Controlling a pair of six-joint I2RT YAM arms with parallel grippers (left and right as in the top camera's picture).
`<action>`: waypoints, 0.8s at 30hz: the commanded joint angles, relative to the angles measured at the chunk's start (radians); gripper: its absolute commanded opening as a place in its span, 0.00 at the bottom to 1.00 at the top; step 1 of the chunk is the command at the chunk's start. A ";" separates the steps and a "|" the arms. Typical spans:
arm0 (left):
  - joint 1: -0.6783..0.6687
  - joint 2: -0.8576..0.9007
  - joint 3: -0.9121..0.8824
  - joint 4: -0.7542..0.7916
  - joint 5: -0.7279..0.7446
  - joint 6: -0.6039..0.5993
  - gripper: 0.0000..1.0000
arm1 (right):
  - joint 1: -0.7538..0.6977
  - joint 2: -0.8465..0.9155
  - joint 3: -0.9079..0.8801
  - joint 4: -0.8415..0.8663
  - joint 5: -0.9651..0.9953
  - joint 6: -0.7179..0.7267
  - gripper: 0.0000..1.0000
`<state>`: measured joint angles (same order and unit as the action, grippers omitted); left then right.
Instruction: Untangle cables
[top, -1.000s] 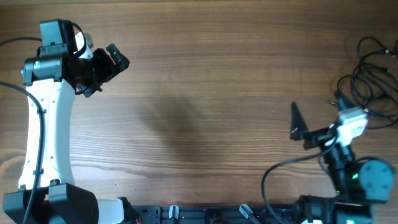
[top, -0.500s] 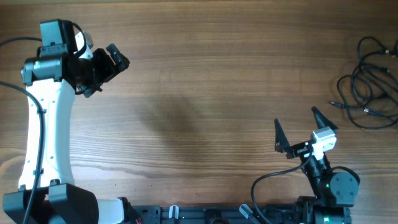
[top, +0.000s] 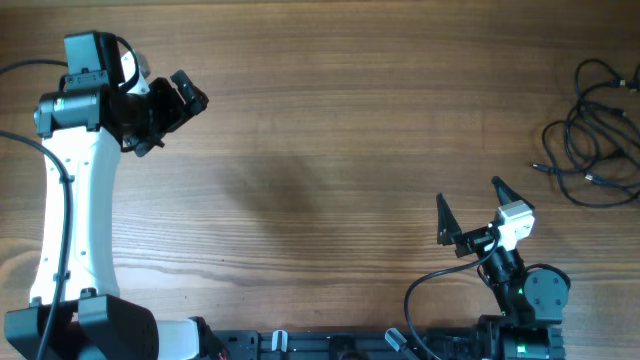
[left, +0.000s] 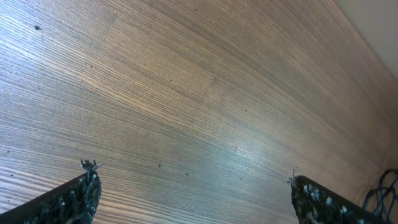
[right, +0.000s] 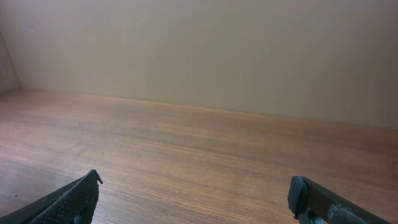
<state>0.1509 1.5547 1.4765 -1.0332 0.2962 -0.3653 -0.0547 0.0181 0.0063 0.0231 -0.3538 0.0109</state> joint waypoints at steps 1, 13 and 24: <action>0.004 0.006 0.007 0.000 -0.003 -0.009 1.00 | 0.004 -0.013 -0.001 0.004 0.015 0.018 1.00; 0.010 0.010 0.006 0.000 -0.006 -0.009 1.00 | 0.004 -0.008 -0.001 0.004 0.015 0.017 1.00; 0.008 -0.283 0.006 0.000 -0.006 -0.009 1.00 | 0.004 -0.008 -0.001 0.004 0.015 0.018 1.00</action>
<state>0.1528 1.4147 1.4757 -1.0332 0.2955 -0.3653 -0.0547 0.0181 0.0063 0.0227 -0.3542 0.0143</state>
